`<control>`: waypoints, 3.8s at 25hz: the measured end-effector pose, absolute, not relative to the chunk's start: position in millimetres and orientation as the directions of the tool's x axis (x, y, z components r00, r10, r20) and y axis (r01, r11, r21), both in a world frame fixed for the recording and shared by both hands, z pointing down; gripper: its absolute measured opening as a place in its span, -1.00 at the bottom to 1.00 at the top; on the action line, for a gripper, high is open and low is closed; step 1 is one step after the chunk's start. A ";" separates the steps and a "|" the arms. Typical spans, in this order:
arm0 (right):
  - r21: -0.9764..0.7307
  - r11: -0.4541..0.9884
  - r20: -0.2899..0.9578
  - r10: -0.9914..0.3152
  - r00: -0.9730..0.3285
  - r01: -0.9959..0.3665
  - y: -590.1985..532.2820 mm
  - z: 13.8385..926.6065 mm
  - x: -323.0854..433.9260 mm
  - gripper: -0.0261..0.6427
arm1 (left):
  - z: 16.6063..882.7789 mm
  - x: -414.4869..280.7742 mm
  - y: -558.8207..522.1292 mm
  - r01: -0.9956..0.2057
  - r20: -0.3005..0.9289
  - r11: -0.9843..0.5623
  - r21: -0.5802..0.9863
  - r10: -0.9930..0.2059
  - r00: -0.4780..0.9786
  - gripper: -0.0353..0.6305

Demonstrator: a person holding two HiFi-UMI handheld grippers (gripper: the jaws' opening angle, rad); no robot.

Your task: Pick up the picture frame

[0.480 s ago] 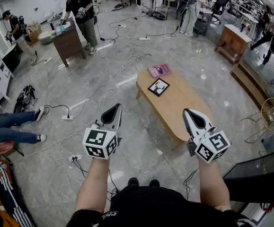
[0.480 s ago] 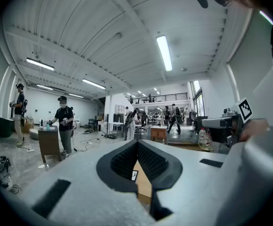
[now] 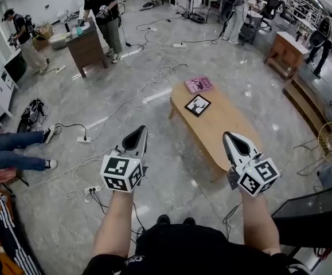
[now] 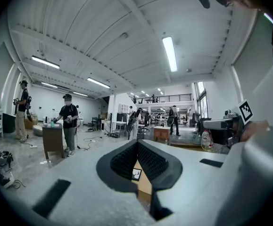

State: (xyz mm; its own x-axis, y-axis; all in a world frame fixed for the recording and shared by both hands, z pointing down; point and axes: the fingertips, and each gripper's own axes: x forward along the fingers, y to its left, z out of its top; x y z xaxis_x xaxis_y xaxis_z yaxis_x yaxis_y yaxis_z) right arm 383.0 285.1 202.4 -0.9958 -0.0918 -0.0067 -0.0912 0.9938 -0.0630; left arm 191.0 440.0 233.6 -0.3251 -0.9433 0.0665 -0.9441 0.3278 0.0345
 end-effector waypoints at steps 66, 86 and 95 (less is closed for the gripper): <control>-0.265 0.934 0.207 -0.188 -0.960 -0.240 -51.2 323.4 103.9 -0.90 | 297.5 -116.5 100.4 -0.976 0.197 0.206 0.067 -0.962 -0.189 -0.87; -0.260 0.879 0.284 -0.326 -0.902 -0.399 -134.1 342.2 -63.2 -0.90 | 359.5 -269.1 -44.7 -0.989 0.283 -0.028 0.148 -0.957 0.069 -0.87; -0.302 0.865 0.252 -0.332 -0.909 -0.400 -193.9 349.4 -28.4 -0.90 | 368.7 -229.5 -119.7 -0.982 0.316 -0.089 0.167 -0.938 0.139 -0.87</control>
State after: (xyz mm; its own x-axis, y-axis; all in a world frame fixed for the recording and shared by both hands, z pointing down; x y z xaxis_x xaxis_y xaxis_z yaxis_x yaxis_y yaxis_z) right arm -28.4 -193.9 349.4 -0.9088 -0.3324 0.2523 -0.4004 0.8651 -0.3022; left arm -229.5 -119.7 368.7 0.1387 -0.9385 0.3162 -0.9819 -0.0887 0.1673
